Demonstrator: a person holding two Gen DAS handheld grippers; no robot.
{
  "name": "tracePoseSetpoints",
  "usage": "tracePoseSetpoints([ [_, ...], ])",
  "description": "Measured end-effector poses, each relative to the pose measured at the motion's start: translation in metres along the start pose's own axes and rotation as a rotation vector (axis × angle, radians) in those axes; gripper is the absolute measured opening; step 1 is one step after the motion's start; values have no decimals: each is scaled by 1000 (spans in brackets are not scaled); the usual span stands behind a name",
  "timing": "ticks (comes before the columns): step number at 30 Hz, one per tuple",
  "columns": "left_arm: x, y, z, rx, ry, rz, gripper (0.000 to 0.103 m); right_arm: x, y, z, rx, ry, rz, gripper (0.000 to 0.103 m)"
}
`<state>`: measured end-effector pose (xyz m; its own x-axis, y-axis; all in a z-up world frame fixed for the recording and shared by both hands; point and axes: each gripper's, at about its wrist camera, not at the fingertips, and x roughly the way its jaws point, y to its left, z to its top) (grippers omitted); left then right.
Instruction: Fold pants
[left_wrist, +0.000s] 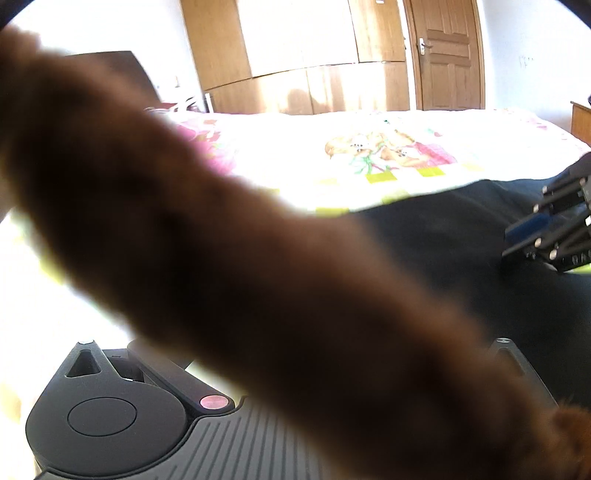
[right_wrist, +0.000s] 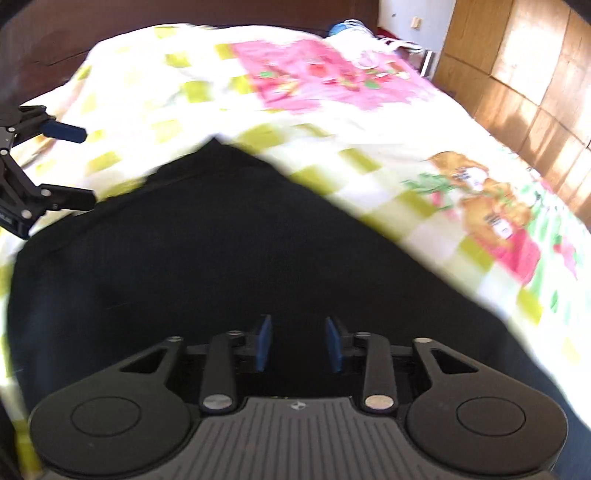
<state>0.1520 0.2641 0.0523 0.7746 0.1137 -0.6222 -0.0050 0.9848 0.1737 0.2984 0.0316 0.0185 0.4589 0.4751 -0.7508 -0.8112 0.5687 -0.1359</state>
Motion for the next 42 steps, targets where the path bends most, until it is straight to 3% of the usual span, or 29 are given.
tracePoseSetpoints([
  [4, 77, 13, 39, -49, 53, -32, 103, 48, -59, 23, -50, 51, -58, 55],
  [8, 124, 20, 59, -11, 91, -40, 103, 87, -101, 37, -62, 151, -46, 58],
  [13, 161, 39, 66, -64, 170, -101, 103, 114, -119, 39, -64, 225, 53, 59],
  [17, 186, 53, 64, -95, 256, -106, 102, 121, -123, 38, -25, 236, 67, 58],
  [19, 195, 58, 63, -131, 298, -94, 95, 121, -121, 36, 4, 223, 62, 47],
  [20, 197, 58, 62, -143, 302, -92, 83, 120, -119, 35, 7, 217, 50, 30],
  [21, 196, 58, 63, -157, 296, -98, 75, 119, -116, 34, 17, 218, 39, 22],
  [22, 194, 56, 64, -169, 290, -93, 55, 118, -114, 33, 21, 211, 19, 22],
  [23, 193, 54, 66, -166, 288, -80, 43, 116, -110, 33, 15, 204, 0, 21],
  [26, 191, 46, 70, -146, 288, -87, 24, 103, -104, 33, 26, 169, -38, 19],
  [29, 182, 38, 72, -119, 266, -74, 14, 79, -102, 35, 45, 114, -49, 19],
  [34, 145, 41, 78, -147, 169, -99, 11, 14, -89, 34, 59, 5, -37, 18],
  [38, 89, 45, 78, -161, 62, -167, 11, -46, -64, 21, 20, -46, -10, 18],
  [40, 61, 39, 75, -122, 16, -202, 11, -53, -55, 16, -2, -51, -32, 18],
  [42, 52, 31, 73, -90, 4, -213, 11, -36, -52, 16, -19, 2, -39, 18],
])
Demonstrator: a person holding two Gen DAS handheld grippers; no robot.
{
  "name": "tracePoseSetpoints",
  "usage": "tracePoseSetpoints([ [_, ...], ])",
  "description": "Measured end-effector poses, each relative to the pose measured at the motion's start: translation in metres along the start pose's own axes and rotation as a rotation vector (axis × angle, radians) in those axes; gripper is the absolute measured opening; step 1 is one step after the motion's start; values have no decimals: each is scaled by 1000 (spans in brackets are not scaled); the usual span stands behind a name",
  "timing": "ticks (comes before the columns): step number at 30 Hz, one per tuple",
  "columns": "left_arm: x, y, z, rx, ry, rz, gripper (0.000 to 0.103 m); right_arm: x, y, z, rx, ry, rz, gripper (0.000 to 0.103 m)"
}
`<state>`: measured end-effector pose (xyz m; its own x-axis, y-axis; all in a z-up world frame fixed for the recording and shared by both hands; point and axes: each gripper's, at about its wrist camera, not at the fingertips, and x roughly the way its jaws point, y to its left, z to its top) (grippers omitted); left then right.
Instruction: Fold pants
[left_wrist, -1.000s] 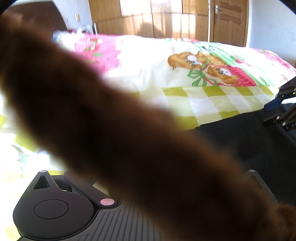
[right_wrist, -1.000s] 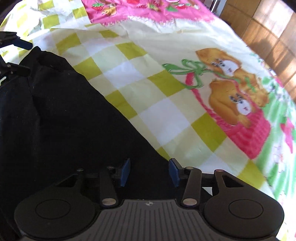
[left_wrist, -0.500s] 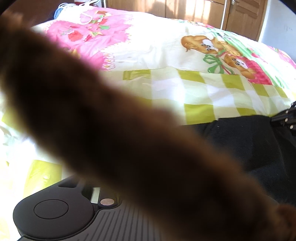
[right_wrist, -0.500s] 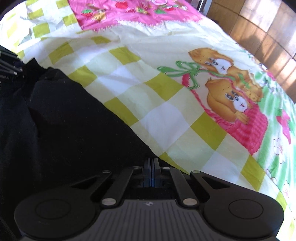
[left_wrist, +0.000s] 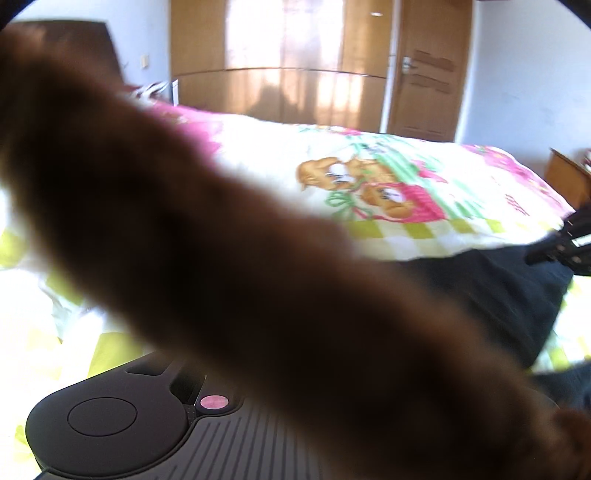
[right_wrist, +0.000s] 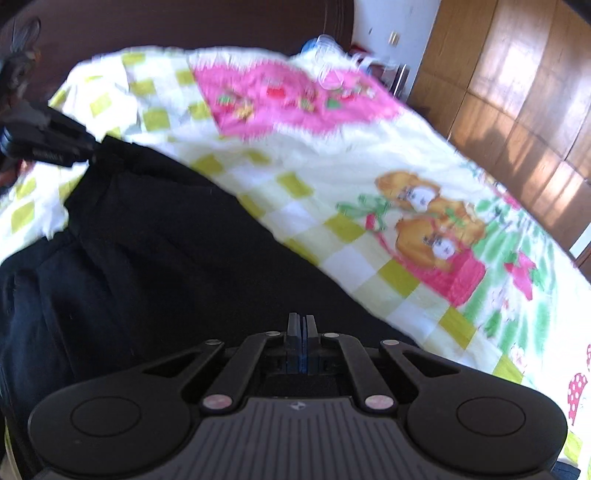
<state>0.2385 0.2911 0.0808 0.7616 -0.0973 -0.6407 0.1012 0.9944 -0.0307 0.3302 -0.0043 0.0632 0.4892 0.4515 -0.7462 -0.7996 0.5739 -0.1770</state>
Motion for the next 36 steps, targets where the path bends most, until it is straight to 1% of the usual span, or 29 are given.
tracePoseSetpoints([
  [1, 2, -3, -1, 3, 0, 1, 11, 7, 2, -1, -11, -18, -36, 19],
  [2, 4, -6, -1, 1, -4, -2, 11, 14, 5, -1, -31, -38, -68, 23],
  [3, 5, -8, -3, -8, -11, -11, 11, 22, 7, 0, -69, -36, -84, 27],
  [4, 5, -11, -5, -11, -17, -28, 11, 32, 8, 1, -114, -14, -88, 32],
  [5, 3, -14, -8, -5, -21, -44, 11, 42, 9, 3, -157, -7, -92, 41],
  [6, 1, -16, -10, 8, -19, -57, 11, 52, 9, 5, -202, -2, -93, 47],
  [8, -2, -19, -15, 26, -14, -66, 11, 76, 7, 12, -257, 23, -94, 53],
  [11, -10, -15, -18, -2, -30, -105, 11, 103, -7, 27, -179, 4, -67, 55],
  [13, -10, -14, -18, -11, -29, -131, 11, 120, -10, 34, -189, 18, -38, 56],
  [15, -5, -13, -16, -21, -19, -157, 11, 138, -8, 42, -231, 68, 9, 58],
  [17, 0, -12, -13, -24, -13, -168, 11, 152, -6, 48, -264, 96, 42, 58],
  [20, 4, -4, -10, -56, -15, -178, 11, 167, -8, 54, -252, 118, 85, 58],
  [22, 2, 3, -10, -77, -25, -185, 11, 174, -9, 57, -231, 133, 83, 58],
  [23, 1, 5, -10, -83, -28, -187, 11, 175, -11, 58, -210, 136, 94, 51],
  [24, 1, 6, -11, -88, -27, -189, 11, 175, -11, 59, -194, 135, 103, 29],
  [25, 1, 7, -12, -92, -25, -192, 11, 174, -11, 58, -181, 137, 100, 23],
  [26, 1, 7, -13, -94, -23, -195, 11, 172, -8, 56, -181, 131, 92, 23],
  [28, 3, 6, -15, -95, -23, -195, 11, 162, -3, 49, -198, 106, 68, 20],
  [31, 0, 5, -18, -106, -38, -196, 11, 133, -3, 41, -148, 55, 67, 19],
  [33, -6, 4, -21, -114, -48, -198, 11, 104, 0, 34, -130, 18, 85, 19],
  [36, -20, -1, -24, -106, -65, -206, 11, 61, 10, 19, -124, -12, 91, 19],
])
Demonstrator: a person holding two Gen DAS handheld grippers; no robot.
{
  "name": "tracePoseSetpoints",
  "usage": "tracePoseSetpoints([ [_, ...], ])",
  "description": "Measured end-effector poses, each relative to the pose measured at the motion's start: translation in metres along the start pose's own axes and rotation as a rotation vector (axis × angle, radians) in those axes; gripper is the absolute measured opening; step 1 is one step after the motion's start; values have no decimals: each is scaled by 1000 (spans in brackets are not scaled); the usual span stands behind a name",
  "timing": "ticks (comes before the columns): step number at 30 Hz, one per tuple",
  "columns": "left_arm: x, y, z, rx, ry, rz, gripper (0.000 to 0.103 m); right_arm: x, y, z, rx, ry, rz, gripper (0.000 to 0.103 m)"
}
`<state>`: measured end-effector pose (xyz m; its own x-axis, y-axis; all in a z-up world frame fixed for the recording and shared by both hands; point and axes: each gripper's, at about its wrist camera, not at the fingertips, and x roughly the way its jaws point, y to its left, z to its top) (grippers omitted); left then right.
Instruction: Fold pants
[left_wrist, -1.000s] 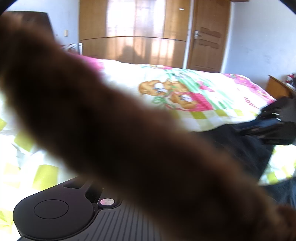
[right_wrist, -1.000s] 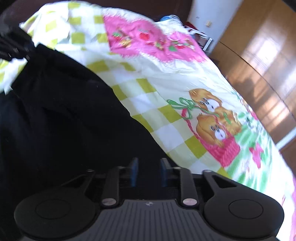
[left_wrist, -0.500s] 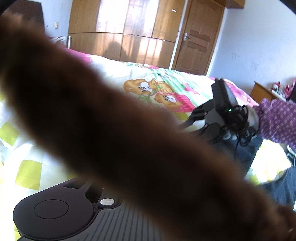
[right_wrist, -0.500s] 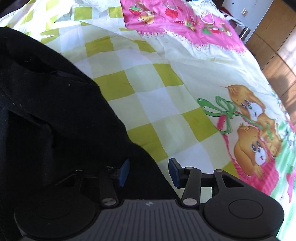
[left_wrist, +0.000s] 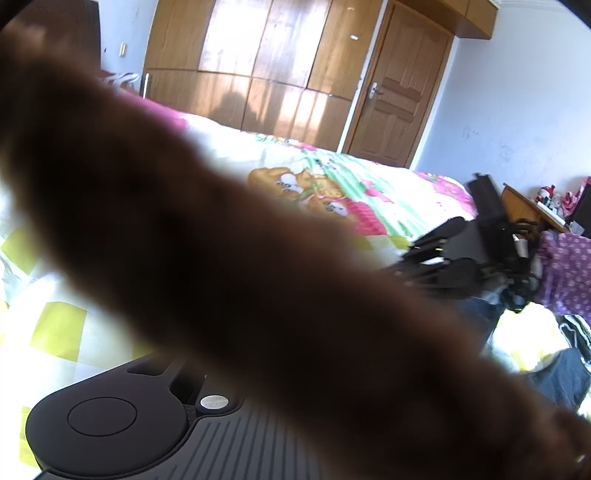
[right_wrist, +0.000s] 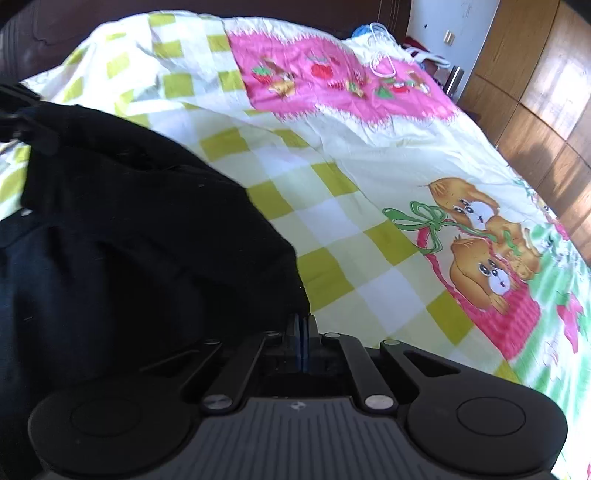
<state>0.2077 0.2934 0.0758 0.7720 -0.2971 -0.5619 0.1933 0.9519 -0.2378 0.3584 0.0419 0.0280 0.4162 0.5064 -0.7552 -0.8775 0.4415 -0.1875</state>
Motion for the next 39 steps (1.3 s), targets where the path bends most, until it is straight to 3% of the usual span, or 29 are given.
tracePoseSetpoints([
  [6, -46, -19, -20, 2, -29, -29, 11, -90, 60, -32, 9, -46, 38, 19],
  [9, -72, -21, -44, -8, -17, 6, 11, -124, 98, -53, 40, -31, 92, 19],
  [14, -96, -5, -107, -82, 33, 136, 12, -126, 182, -99, 51, 73, 210, 19],
  [16, -96, -4, -131, -70, 65, 184, 13, -119, 205, -109, 74, 97, 221, 19],
  [20, -100, 0, -153, -100, 61, 191, 13, -123, 229, -104, 83, 80, 266, 18],
  [25, -105, -8, -152, -3, 31, 218, 15, -131, 256, -87, -109, 3, 107, 19],
  [29, -103, -17, -157, 65, 28, 232, 17, -108, 283, -79, -243, -67, 46, 46],
  [32, -102, -26, -161, 137, 36, 244, 21, -83, 299, -71, -301, -80, 27, 49],
  [33, -101, -29, -162, 170, 41, 250, 23, -76, 301, -69, -300, -83, 18, 49],
  [37, -105, -37, -168, 278, 56, 257, 49, -52, 307, -53, -248, -95, 26, 48],
  [38, -105, -41, -171, 324, 59, 273, 52, -51, 307, -50, -231, -97, 13, 40],
  [39, -105, -45, -172, 358, 57, 281, 53, -49, 306, -46, -207, -94, -2, 24],
])
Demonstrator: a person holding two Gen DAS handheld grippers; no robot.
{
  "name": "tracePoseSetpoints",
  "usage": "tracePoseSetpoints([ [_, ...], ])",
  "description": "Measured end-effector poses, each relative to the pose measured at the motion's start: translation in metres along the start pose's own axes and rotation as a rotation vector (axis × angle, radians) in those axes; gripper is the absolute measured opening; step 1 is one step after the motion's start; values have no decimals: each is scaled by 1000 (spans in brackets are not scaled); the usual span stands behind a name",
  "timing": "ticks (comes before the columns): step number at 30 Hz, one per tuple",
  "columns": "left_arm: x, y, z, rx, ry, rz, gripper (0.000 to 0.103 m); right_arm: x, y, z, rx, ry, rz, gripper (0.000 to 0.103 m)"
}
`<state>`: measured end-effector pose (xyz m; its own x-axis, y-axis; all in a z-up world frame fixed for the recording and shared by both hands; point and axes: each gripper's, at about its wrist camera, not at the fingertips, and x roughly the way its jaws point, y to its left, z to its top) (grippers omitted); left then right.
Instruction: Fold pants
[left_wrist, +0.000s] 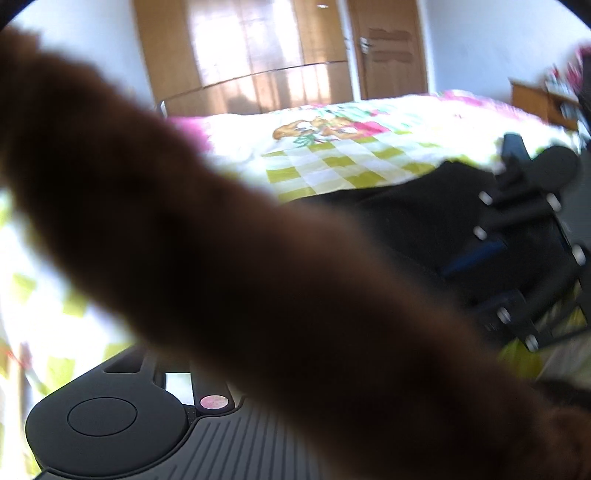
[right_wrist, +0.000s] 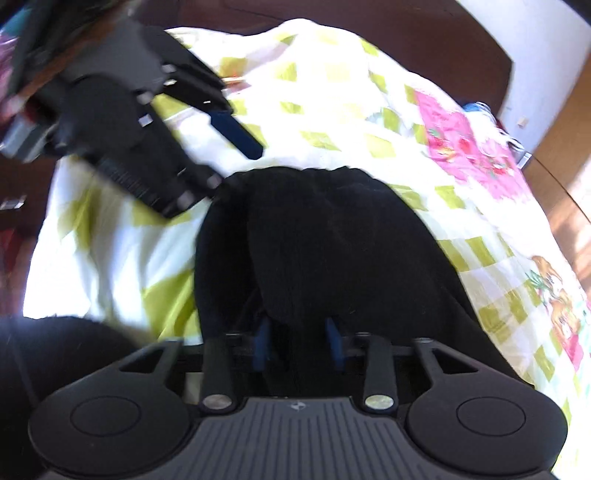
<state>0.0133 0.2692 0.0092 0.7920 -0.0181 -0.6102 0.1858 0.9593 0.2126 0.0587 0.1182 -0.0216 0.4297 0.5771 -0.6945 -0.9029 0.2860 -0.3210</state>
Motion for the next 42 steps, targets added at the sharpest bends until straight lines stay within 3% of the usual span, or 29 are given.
tracePoseSetpoints([
  [3, 6, -3, 7, 33, -14, 43, 54, -1, -13, 8, 91, 20, 15, 21],
  [8, 4, -3, 16, 116, -50, 60, 32, -35, -15, 25, 118, -25, 39, 21],
  [11, -11, -1, 18, 129, -125, 118, 29, -43, -1, 33, 98, -66, 38, 21],
  [13, -15, -1, 14, 144, -152, 144, 29, -31, 6, 30, 113, -45, 60, 21],
  [16, 3, -1, -3, 132, -52, 122, 30, 6, 16, 20, 148, 52, 84, 24],
  [17, 10, -2, -11, 140, -9, 118, 32, 11, 21, 16, 127, 69, 81, 29],
  [19, 16, -7, -24, 158, 43, 118, 32, 7, 26, 15, 107, 52, 79, 32],
  [24, 0, -5, -24, 98, 44, 123, 33, -22, 18, 14, 135, -32, 87, 34],
  [28, -16, -6, -20, 106, 48, 152, 33, -49, -9, -3, 236, -49, 13, 34],
  [32, -33, -10, -7, 78, 24, 147, 33, -76, -54, -44, 364, 5, -99, 34],
  [37, -33, -49, 31, 107, -55, 23, 33, -106, -116, -112, 508, 127, -258, 34],
  [42, 2, -119, 73, 109, -104, -213, 33, -142, -182, -184, 766, 176, -408, 37],
])
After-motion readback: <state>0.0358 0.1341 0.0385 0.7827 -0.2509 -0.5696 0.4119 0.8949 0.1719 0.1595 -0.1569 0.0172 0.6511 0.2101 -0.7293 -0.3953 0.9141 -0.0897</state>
